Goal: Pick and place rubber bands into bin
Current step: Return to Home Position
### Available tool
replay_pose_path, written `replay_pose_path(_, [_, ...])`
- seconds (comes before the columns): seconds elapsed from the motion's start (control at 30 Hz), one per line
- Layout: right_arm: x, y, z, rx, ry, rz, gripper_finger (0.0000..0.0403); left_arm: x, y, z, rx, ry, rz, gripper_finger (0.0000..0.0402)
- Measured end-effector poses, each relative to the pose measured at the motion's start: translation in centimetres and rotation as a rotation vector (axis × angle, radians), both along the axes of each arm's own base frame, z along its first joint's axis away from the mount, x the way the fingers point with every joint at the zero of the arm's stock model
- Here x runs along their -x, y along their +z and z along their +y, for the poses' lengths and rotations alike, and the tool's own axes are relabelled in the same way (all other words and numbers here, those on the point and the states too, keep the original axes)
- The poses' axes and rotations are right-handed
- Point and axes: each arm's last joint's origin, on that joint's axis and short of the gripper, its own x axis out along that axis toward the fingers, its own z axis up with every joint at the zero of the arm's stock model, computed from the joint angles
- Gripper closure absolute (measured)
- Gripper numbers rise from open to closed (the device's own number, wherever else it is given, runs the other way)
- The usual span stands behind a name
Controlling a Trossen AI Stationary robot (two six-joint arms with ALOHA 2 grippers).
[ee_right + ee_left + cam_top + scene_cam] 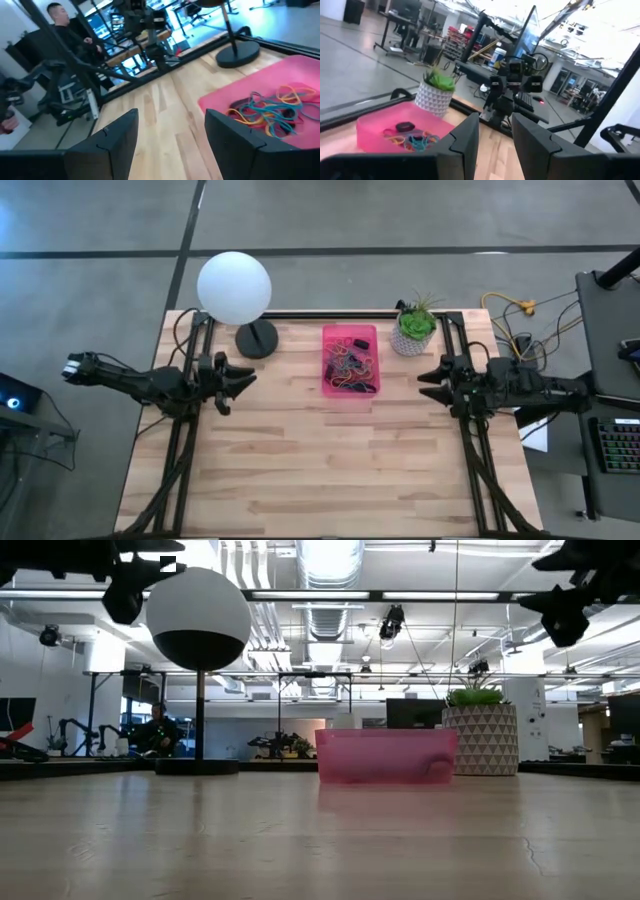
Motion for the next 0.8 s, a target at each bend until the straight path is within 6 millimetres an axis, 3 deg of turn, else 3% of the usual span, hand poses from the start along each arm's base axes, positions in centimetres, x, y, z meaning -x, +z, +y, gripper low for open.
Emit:
replay_pose_path(0.23, [-0.2, -3.2, -0.1, -0.008, -0.015, 0.019, 0.0188, -0.3, -3.3, 0.0, 0.014, 0.037, -0.015, 0.0301])
replay_pose_path(0.5, [-1.1, -7.3, -0.1, -0.034, -0.021, 0.143, 0.0188, -0.1, -9.7, 0.1, -0.044, 0.039, 0.199, 0.0301])
replay_pose_path(0.63, [-1.2, -7.4, 0.0, -0.036, -0.017, 0.164, 0.0188, 0.1, -11.9, 0.1, -0.093, 0.037, 0.385, 0.0301])
replay_pose_path(0.8, [-1.2, -7.1, 0.0, -0.034, -0.013, 0.139, 0.0188, 0.1, -13.2, 0.1, -0.128, 0.034, 0.508, 0.0301])
